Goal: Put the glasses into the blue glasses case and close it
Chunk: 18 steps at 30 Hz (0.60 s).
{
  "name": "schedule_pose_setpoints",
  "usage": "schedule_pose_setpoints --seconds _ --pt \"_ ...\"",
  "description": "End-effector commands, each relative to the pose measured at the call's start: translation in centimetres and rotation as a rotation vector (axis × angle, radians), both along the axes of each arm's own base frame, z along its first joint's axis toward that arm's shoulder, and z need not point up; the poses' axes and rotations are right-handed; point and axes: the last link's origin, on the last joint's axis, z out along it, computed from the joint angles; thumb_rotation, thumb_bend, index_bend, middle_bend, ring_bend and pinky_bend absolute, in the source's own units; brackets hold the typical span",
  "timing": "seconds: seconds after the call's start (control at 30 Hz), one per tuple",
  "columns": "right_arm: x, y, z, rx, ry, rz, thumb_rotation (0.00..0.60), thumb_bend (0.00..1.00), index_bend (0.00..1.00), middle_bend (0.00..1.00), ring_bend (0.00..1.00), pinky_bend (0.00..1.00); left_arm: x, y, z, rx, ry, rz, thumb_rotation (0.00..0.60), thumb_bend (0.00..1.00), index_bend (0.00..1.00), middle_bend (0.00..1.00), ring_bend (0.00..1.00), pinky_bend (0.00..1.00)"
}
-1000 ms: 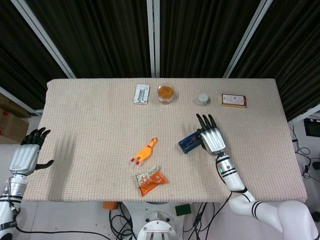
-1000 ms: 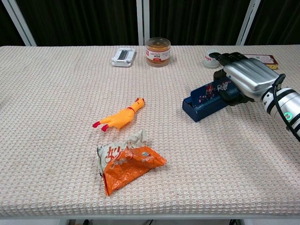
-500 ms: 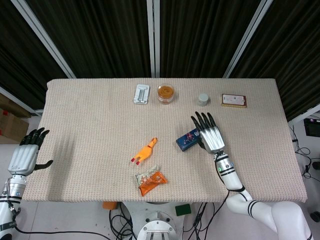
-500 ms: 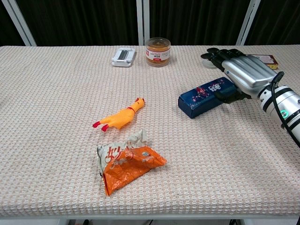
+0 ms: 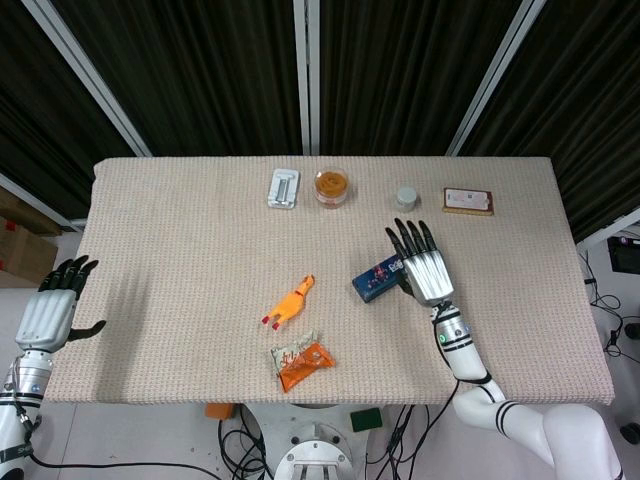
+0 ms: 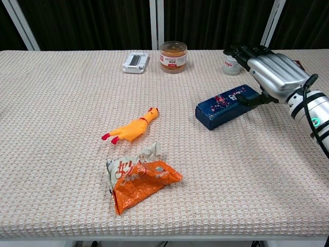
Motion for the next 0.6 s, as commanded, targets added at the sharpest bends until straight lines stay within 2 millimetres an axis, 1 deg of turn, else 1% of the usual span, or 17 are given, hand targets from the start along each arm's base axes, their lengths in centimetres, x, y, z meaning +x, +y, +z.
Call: schedule_pose_setpoints --seconds 0.03,0.17,0.27,0.3,0.4,0.5,0.53,0.6 --pt "-0.6 1.0 2.4 -0.053 -0.029 0.023 0.6 0.39 0.0 0.0 0.0 0.0 0.1 -0.1 0.1 0.005 0.001 -0.005 0.596 0.14 0.1 0.04 0.0 0.14" --pt "-2.5 3.6 6.4 -0.105 -0.014 -0.007 0.6 0.39 0.0 0.0 0.0 0.0 0.5 -0.4 0.5 0.021 0.004 -0.017 0.596 0.14 0.1 0.04 0.0 0.14" --pt "-4.4 6.4 10.2 -0.117 0.045 -0.105 0.6 0.38 0.0 0.0 0.0 0.0 0.8 -0.9 0.8 0.04 0.007 -0.029 0.596 0.14 0.1 0.04 0.0 0.14" --pt "-5.2 7.6 11.8 -0.123 0.067 -0.152 0.6 0.37 0.0 0.0 0.0 0.0 1.0 -1.1 1.0 0.049 0.009 -0.034 0.597 0.14 0.1 0.04 0.0 0.14" --pt "-6.8 10.2 15.7 -0.13 0.089 -0.285 0.6 0.36 0.0 0.0 0.0 0.0 1.3 -1.7 1.5 0.077 0.016 -0.051 0.596 0.14 0.1 0.04 0.0 0.14" --pt "-7.8 12.4 18.8 -0.146 0.128 -0.371 0.6 0.35 0.0 0.0 0.0 0.0 1.4 -2.5 1.9 0.117 0.02 -0.065 0.587 0.14 0.09 0.04 0.0 0.14" --pt "-8.0 12.8 19.5 -0.153 0.131 -0.381 0.6 0.35 0.0 0.0 0.0 0.0 1.4 -2.7 1.9 0.128 0.022 -0.069 0.582 0.14 0.09 0.04 0.0 0.14" --pt "-8.4 13.5 20.5 -0.16 0.119 -0.404 0.6 0.35 0.0 0.0 0.0 0.0 1.4 -3.2 2.1 0.145 0.03 -0.077 0.538 0.14 0.08 0.04 0.0 0.14"
